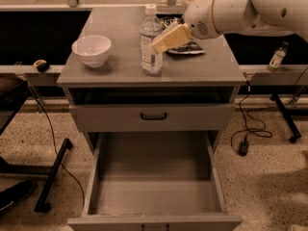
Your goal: Place blue plastic bottle into middle drawer
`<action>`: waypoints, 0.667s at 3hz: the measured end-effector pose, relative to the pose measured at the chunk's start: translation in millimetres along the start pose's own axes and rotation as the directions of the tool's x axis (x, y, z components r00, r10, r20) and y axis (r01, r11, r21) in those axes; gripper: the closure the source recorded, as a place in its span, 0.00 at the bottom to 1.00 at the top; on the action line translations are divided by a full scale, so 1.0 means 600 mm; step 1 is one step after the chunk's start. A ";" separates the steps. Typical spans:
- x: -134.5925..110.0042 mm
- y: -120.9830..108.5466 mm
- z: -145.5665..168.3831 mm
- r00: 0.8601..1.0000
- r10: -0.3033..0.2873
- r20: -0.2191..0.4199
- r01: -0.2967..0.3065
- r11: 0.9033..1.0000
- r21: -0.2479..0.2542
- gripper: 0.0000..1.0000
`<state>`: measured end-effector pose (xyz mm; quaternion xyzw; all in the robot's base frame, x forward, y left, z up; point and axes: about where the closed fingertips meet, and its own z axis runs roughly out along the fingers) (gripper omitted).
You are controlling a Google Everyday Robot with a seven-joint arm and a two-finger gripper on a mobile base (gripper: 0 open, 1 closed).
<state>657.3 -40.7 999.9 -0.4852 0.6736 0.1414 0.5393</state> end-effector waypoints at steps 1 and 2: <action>-0.010 0.003 0.030 0.999 0.011 0.034 -0.012 1.000 0.014 0.00; -0.016 0.004 0.061 0.998 0.045 0.038 -0.046 0.999 0.009 0.00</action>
Offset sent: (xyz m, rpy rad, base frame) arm 0.0341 0.0488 -0.0127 0.0944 0.0554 -0.0340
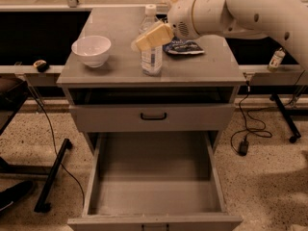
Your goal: Place blue plastic bottle into middle drawer
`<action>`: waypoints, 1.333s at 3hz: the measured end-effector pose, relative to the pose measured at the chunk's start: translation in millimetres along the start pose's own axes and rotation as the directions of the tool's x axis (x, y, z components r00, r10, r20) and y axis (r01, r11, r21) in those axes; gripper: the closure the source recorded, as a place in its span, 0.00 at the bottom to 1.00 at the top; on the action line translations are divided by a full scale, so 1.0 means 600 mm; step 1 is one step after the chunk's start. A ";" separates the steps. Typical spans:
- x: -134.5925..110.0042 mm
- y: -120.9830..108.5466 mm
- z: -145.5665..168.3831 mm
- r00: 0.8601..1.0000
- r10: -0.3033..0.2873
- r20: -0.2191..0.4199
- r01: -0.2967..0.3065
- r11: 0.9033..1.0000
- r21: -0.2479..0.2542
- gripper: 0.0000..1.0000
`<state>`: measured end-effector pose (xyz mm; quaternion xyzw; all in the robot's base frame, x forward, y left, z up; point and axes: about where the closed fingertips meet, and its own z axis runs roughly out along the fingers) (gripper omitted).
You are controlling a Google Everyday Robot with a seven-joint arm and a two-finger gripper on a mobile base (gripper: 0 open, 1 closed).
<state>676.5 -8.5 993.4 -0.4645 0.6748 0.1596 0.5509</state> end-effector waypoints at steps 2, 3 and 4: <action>0.011 0.009 0.062 0.994 0.107 -0.014 -0.107 0.992 -0.068 0.00; 0.014 0.014 0.077 0.992 0.129 -0.016 -0.130 0.988 -0.085 0.18; 0.026 0.019 0.084 0.988 0.156 -0.011 -0.157 0.981 -0.118 0.42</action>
Offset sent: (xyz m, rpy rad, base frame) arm 0.0272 0.0359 -0.0309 0.0770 0.1714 0.0267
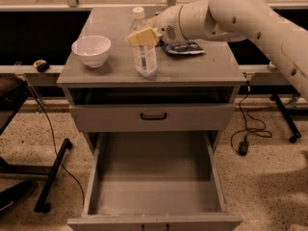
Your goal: Place blue plastic bottle into middle drawer
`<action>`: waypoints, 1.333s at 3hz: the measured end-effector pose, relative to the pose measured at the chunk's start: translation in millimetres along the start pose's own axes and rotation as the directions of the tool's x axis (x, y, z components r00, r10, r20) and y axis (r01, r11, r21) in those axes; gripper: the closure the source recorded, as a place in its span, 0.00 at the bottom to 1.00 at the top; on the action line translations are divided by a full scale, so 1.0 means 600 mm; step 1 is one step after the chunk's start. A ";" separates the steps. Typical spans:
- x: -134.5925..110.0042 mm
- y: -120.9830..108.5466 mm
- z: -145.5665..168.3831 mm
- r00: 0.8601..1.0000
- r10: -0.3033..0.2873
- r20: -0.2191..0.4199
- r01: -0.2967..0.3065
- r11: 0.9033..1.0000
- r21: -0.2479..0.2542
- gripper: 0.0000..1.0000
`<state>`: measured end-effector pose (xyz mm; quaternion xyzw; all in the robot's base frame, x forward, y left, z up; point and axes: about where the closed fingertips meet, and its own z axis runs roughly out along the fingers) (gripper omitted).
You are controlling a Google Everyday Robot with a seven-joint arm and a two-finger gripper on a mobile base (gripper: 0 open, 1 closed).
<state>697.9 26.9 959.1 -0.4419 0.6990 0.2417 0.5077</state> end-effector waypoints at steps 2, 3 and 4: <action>0.032 0.019 -0.074 0.975 0.086 0.206 -0.050 0.983 -0.174 0.96; 0.057 0.081 -0.160 0.939 0.063 0.338 0.030 0.964 -0.263 1.00; 0.066 0.072 -0.223 0.928 -0.022 0.371 0.101 0.976 -0.193 1.00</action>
Offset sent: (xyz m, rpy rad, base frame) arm -0.0753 -0.0964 0.0176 0.4305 -0.1682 0.3075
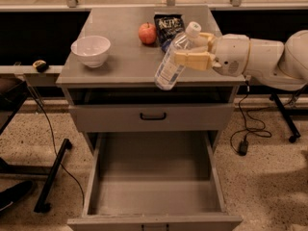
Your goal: Place blue plastic bottle into middle drawer
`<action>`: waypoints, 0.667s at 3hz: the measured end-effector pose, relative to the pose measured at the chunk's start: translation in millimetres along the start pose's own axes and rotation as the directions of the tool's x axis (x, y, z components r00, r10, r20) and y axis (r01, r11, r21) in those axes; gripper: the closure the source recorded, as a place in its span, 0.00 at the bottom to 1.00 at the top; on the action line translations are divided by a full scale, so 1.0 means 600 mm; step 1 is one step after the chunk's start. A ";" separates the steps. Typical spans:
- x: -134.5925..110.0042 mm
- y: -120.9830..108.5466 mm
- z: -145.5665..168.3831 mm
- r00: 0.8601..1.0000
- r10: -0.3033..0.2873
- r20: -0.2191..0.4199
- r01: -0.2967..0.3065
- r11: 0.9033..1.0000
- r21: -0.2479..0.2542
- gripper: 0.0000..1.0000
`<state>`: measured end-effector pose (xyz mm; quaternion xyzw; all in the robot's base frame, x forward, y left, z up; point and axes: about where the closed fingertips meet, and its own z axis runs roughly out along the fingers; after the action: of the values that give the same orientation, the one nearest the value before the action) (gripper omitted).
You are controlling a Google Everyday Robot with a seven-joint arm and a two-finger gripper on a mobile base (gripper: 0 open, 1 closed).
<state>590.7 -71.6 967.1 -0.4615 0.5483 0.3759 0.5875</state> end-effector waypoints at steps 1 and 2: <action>0.009 0.000 0.007 1.000 -0.006 -0.019 0.006 1.000 0.001 1.00; 0.124 0.033 0.000 0.996 0.037 -0.080 -0.041 0.998 -0.050 1.00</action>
Offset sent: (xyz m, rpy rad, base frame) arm -0.0347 -0.0016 -0.1940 -0.1422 0.1913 0.1156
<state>580.3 -70.8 890.8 -0.4802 0.5701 0.3829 0.5457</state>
